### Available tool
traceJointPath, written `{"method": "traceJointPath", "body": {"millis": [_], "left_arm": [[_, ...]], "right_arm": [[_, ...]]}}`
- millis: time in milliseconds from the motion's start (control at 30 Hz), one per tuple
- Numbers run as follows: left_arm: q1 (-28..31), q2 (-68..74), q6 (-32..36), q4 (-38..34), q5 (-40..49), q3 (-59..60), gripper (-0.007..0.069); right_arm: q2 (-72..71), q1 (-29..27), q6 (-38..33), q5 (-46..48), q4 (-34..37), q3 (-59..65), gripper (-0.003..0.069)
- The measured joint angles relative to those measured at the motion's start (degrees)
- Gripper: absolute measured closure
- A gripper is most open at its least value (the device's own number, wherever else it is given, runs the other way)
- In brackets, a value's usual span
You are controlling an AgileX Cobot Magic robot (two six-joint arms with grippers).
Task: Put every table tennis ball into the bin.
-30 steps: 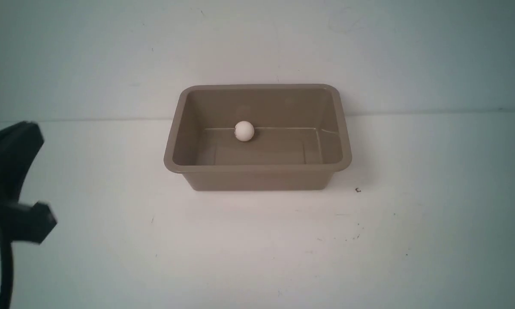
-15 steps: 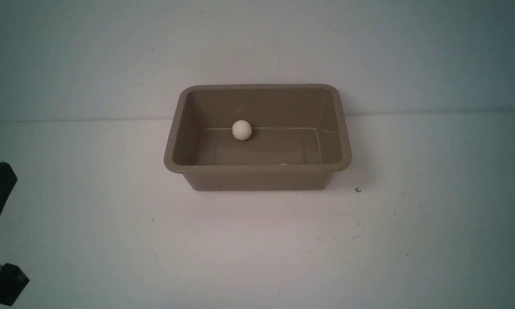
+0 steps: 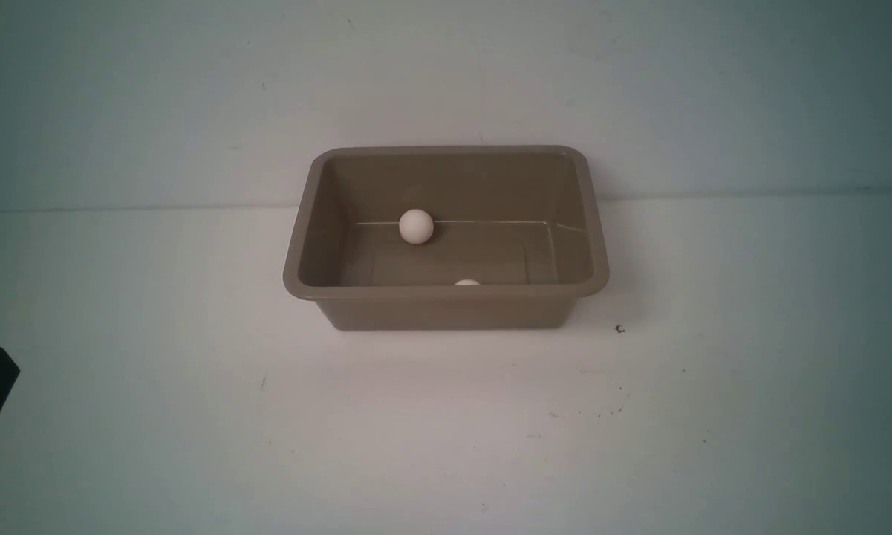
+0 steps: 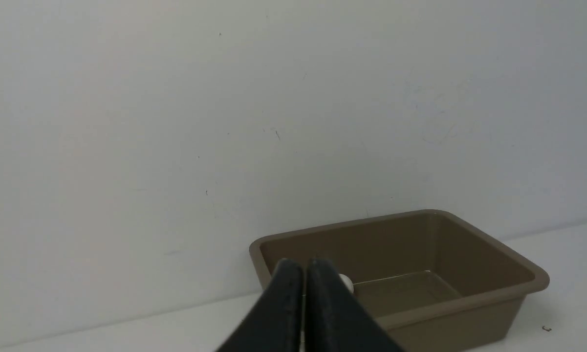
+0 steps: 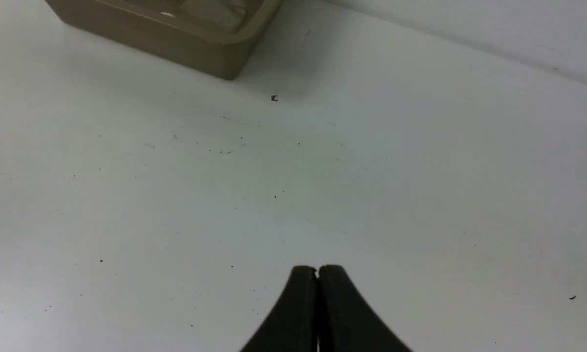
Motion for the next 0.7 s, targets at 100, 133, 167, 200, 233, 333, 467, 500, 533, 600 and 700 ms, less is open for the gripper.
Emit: {"method": "traceJointPath", "body": {"millis": [100,133,167,200,233,333,467,500,533,600,700], "left_arm": [[0.00,0.00,0.00,0.00,0.00,0.00,0.0629],[0.00,0.00,0.00,0.00,0.00,0.00,0.0629],[0.00,0.00,0.00,0.00,0.00,0.00,0.0629],[0.00,0.00,0.00,0.00,0.00,0.00,0.0629],[0.00,0.00,0.00,0.00,0.00,0.00,0.0629],[0.11,-0.26,0.07,0.00,0.00,0.00,0.0629],[6.38,-2.40,3.12,0.00,-0.37,0.00,0.0629],[9.54,-3.27,3.96,0.00,-0.64,0.00,0.0629],[11.13,-3.67,4.23,0.00,-0.65,0.00,0.0629],[13.74,-4.63,4.65,0.00,-1.11,0.00,0.0629],[15.70,-6.03,5.16,0.00,-2.41,0.05,0.0629]], "right_arm": [[0.00,0.00,0.00,0.05,0.00,0.00,0.0676],[0.00,0.00,0.00,0.05,0.03,0.00,0.0676],[0.00,0.00,0.00,0.05,0.10,0.00,0.0676],[0.00,0.00,0.00,0.05,0.10,0.00,0.0676],[0.00,0.00,0.00,0.05,0.10,0.00,0.0676],[0.00,0.00,0.00,0.05,0.10,0.00,0.0676],[0.00,0.00,0.00,0.05,0.14,0.00,0.0676],[0.00,0.00,0.00,0.05,0.14,0.00,0.0676],[0.00,0.00,0.00,0.05,0.14,0.00,0.0676],[0.00,0.00,0.00,0.05,0.14,0.00,0.0676],[0.00,0.00,0.00,0.05,0.14,0.00,0.0676]]}}
